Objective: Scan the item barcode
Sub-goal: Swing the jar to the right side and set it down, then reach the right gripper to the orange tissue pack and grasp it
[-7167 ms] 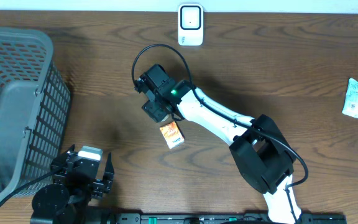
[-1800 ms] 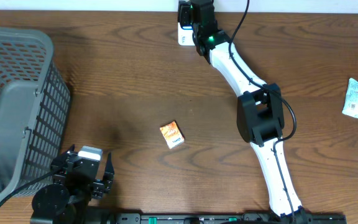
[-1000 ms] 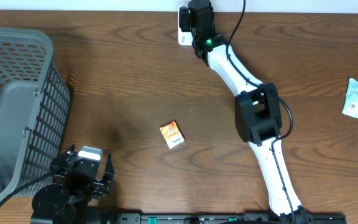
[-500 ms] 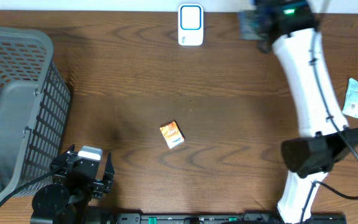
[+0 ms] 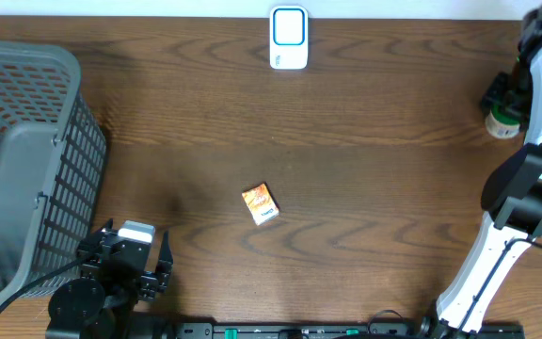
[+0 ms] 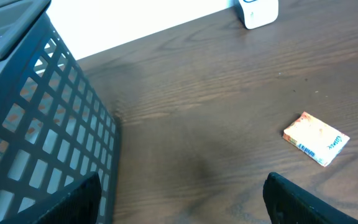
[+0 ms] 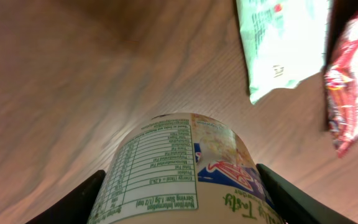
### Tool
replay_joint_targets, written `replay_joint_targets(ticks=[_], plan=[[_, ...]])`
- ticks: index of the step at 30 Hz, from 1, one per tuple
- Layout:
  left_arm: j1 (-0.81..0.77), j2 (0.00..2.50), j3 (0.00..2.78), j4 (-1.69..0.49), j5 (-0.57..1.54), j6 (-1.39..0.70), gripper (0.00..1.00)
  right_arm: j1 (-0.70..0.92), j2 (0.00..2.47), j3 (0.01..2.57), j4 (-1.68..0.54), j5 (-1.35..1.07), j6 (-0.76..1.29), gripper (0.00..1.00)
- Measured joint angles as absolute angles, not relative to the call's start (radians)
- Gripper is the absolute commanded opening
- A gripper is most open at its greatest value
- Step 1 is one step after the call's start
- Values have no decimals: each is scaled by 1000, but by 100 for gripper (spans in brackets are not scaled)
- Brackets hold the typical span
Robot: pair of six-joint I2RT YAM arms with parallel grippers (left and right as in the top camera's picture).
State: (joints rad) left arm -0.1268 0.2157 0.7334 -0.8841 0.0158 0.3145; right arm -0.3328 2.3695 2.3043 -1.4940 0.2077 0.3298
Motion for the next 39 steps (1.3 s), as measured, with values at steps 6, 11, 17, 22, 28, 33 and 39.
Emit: replay_joint_targets(ticks=[6,11,17,22,28,33,39], plan=[[-127,216,733,-884,16,315,84,-405,2532,2299,-1471,160,303,46],[-127,216,733,-884,16,315,84,-463,2539,2297,-1472,152,281,99],[-127,216,733,-884,16,315,84,-543,2539,2297,-1509,110,270,99],[-127,216,733,-884,16,315,84,-504,2466,2296,-1503,38,271,99],[-127,216,733,-884,16,315,84,-301,2155,2305,-1549,-97,404,99],[-127,216,733,-884,16,315,84,-150,2106,2311,-1658,-327,484,99],[-127,216,733,-884,16,315,84,141,2122,2204,-1681,-420,812,99]])
